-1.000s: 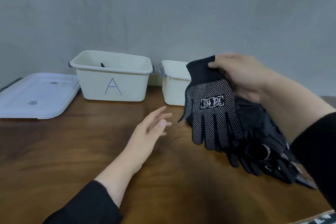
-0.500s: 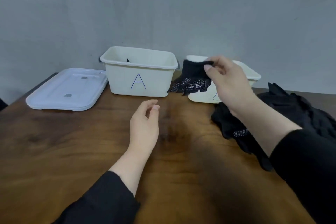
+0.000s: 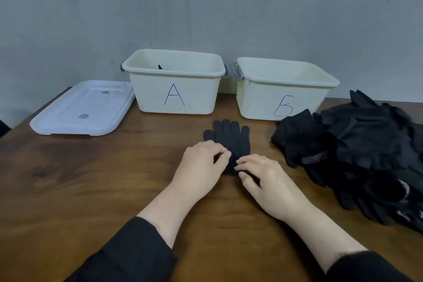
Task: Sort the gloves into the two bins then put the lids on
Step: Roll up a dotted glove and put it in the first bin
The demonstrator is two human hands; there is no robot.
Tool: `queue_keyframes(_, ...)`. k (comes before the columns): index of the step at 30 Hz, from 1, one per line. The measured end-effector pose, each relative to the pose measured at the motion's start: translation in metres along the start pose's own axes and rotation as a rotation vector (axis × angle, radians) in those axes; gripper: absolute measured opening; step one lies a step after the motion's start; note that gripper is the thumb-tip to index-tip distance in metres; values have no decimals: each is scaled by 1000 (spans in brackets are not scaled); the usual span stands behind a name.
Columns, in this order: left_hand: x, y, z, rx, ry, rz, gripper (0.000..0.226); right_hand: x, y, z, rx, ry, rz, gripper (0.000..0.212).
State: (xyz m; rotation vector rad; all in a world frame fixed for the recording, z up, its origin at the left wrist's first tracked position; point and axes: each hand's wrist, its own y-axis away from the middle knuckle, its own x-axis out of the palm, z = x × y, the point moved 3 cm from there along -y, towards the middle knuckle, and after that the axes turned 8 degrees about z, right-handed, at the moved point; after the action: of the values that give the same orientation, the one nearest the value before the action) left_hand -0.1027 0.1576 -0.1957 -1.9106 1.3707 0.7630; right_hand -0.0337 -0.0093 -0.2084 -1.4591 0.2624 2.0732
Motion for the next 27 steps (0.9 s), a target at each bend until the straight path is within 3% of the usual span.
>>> queue_keyframes(3,7,-2,-1,12,-167,103,30,-3,2,-1,7,-23,-63,23)
queue_keyframes(10,10,-2,-4,26,-306,116,25,-5,2,-2,5,-55,-67,24)
queue_keyframes(21,9,0,-5,-1,-382,68,35,-5,7,-2,-37,-100,-4,28)
queue_keyframes(27,5,1,-2,17,-291,-51,35,-23,4,-2,-45,-60,-188,21)
